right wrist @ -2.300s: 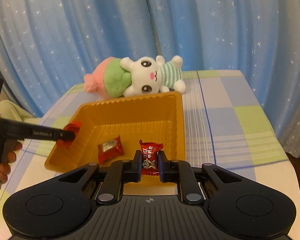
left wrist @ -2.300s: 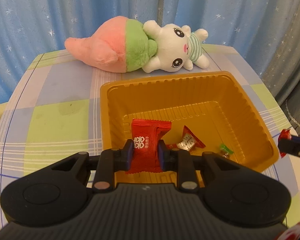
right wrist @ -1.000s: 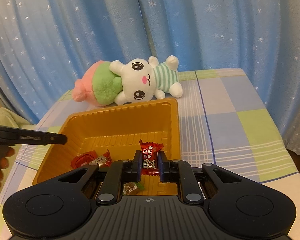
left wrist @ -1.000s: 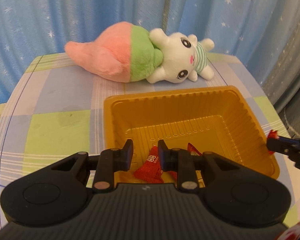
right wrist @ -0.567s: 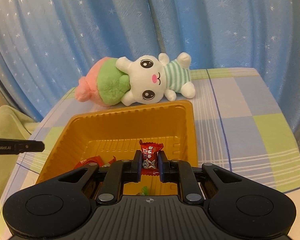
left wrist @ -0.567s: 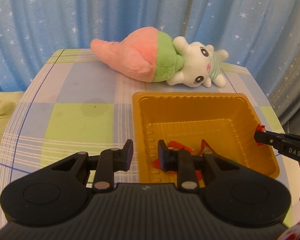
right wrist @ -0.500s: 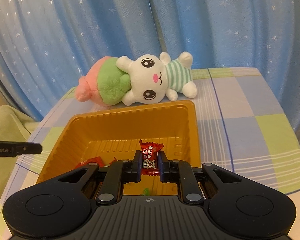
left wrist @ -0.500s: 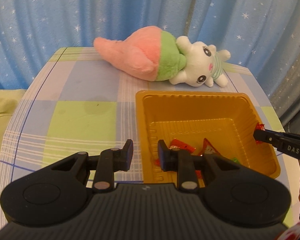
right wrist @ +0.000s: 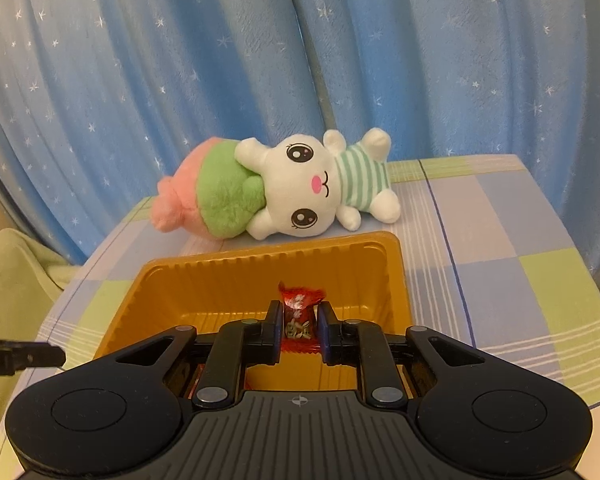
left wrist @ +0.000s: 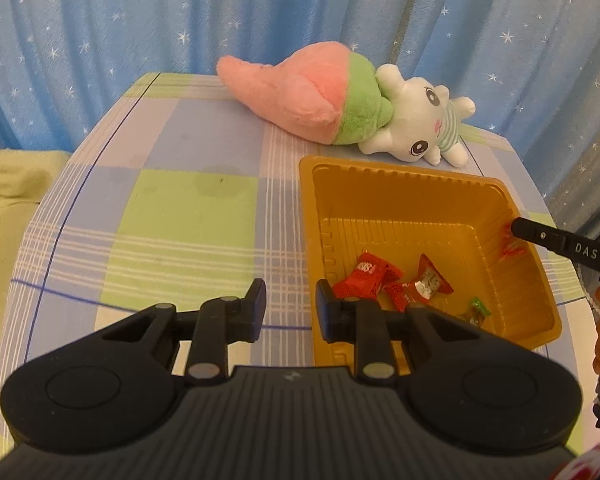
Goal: Organize snacks
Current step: 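Raise both open grippers from the tray and move toward the remaining snacks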
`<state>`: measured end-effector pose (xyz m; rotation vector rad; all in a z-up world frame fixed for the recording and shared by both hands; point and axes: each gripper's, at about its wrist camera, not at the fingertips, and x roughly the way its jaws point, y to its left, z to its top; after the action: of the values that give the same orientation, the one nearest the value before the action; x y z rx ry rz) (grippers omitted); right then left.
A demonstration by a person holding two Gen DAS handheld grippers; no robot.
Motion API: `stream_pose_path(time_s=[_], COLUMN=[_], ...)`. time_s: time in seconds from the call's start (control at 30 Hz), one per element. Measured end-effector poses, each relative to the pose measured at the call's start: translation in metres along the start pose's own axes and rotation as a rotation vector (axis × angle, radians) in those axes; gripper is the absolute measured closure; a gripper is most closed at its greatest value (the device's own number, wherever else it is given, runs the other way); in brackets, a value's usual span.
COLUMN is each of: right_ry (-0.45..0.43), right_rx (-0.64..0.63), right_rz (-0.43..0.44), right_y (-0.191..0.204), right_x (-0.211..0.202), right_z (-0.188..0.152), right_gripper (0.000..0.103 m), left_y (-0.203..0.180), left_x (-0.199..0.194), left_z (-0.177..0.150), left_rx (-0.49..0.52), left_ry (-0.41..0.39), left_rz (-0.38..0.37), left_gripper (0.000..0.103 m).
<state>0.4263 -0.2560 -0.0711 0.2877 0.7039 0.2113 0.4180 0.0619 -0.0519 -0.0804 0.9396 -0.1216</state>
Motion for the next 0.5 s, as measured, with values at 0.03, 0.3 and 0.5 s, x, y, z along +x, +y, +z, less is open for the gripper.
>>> stream_pose_path(time_s=[0.03,0.3,0.5], right_ry=[-0.004,-0.011,-0.013], right_rx=[0.005,0.03,0.023], right_rz=[-0.003,0.005,0.01], right_y=[0.0,0.0,0.006], right_x=[-0.002,-0.026,-0.053], right_z=[0.0,-0.01,-0.028], right_gripper=[0.061,0.043,0.034], left_y=[0.0,-0.007,-0.013], left_x=[-0.002,-0.021,-0.037], left_z=[-0.001,-0.016,-0.03], left_rx=[-0.002,0.01,0.017], left_ry=[0.001,-0.011,-0.02], left_rz=[0.0,-0.01,-0.027], left_gripper=[0.079,0.074,0.071])
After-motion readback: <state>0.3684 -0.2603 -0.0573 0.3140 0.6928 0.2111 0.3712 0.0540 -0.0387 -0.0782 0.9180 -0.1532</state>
